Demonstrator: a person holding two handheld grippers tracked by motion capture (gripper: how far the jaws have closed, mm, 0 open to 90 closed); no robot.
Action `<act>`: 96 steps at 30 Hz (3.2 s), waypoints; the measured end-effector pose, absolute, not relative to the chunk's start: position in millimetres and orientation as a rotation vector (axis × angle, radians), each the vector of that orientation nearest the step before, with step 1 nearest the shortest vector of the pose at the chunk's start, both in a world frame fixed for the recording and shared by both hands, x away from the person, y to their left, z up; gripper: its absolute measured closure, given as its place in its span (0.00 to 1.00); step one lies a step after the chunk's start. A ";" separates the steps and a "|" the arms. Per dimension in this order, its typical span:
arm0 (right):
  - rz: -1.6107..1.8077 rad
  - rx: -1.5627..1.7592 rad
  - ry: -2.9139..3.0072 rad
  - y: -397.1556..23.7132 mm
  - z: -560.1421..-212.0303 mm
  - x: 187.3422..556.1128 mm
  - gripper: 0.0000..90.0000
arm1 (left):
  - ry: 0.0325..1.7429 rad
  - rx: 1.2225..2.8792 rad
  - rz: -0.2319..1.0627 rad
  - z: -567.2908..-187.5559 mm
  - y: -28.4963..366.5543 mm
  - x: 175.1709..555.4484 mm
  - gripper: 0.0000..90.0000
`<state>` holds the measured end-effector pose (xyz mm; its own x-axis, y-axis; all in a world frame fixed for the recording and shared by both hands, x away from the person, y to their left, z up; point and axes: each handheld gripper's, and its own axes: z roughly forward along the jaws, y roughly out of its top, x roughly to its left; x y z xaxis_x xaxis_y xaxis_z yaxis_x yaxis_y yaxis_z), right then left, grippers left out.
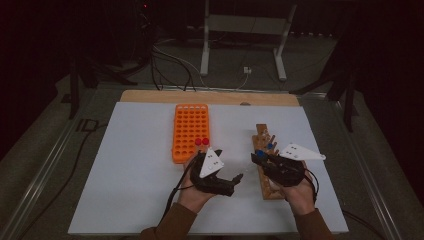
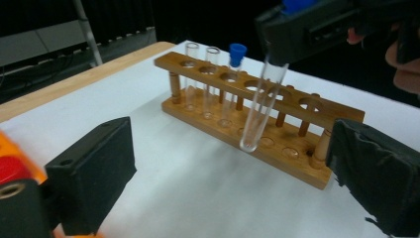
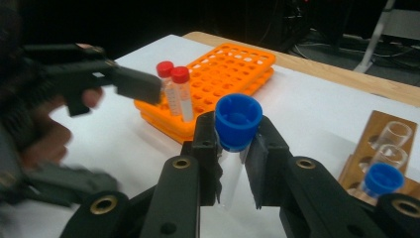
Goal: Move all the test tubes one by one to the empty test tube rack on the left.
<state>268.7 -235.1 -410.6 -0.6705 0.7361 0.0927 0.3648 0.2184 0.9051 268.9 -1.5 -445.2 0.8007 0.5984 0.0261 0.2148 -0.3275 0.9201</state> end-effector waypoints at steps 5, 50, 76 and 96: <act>1.442 1.024 2.161 -232.7 -411.1 269.1 0.85 | 0.628 1.904 0.446 -450.1 -18.9 271.0 0.19; 1.528 0.998 2.168 -234.4 -413.5 270.3 0.20 | 0.671 1.830 0.439 -454.9 -15.7 275.6 0.86; 1.469 1.111 2.061 -261.2 -420.3 274.9 0.01 | 0.725 1.796 0.481 -447.6 41.8 282.6 0.86; 1.483 1.121 2.045 -264.2 -419.6 275.0 0.01 | 0.804 1.757 0.546 -447.6 81.7 289.4 0.86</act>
<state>275.0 -264.2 -419.6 -0.6122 0.7770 0.1468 0.3811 0.1273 0.9157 289.4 81.7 -447.6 0.6663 0.7453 -0.0241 0.2523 -0.1949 0.9478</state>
